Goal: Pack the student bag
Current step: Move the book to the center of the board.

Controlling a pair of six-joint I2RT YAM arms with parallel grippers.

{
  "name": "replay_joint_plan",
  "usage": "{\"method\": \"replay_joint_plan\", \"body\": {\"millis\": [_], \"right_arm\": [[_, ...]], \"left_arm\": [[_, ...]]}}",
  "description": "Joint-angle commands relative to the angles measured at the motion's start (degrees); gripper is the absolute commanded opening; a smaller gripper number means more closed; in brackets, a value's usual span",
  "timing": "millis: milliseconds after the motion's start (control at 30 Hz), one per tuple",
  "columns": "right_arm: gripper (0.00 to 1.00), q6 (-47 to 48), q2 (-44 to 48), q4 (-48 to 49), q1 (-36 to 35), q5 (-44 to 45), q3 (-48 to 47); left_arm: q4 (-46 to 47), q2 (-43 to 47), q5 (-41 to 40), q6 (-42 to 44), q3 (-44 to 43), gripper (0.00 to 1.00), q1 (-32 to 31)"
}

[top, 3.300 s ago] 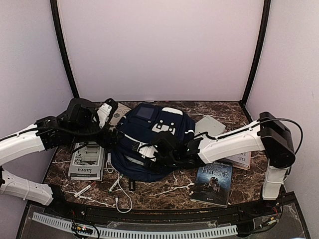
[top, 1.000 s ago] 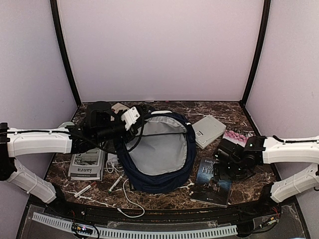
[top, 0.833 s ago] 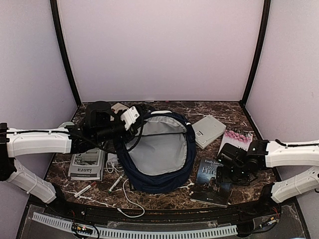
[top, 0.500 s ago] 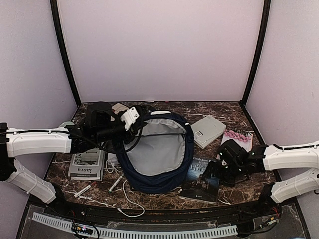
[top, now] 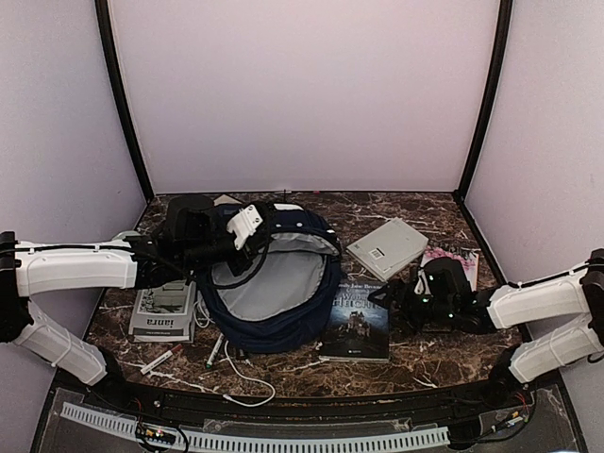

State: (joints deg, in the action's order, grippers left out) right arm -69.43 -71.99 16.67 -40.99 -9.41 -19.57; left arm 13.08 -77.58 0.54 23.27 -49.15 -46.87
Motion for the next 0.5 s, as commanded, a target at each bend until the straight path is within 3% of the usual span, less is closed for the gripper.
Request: {"method": "replay_joint_plan", "body": {"millis": [0,133,333,467], "right_arm": [[0.83,1.82,0.43,19.06,-0.36,-6.09,-5.25],[0.82,5.66,4.10,13.24,-0.32,-4.50,-6.29],[0.84,9.94,5.47,-28.28,-0.20,12.61,-13.51],[0.85,11.44,3.88,-37.49,-0.18,15.82,-14.57]], "left_arm": [[2.22,0.71,2.68,-2.63,-2.02,0.00,-0.46],[2.17,0.77,2.81,-2.85,-1.98,0.00,-0.41],[1.58,0.68,2.80,-2.96,-2.36,0.00,-0.42],[1.15,0.60,2.51,-2.60,-2.49,0.00,-0.41]]}}
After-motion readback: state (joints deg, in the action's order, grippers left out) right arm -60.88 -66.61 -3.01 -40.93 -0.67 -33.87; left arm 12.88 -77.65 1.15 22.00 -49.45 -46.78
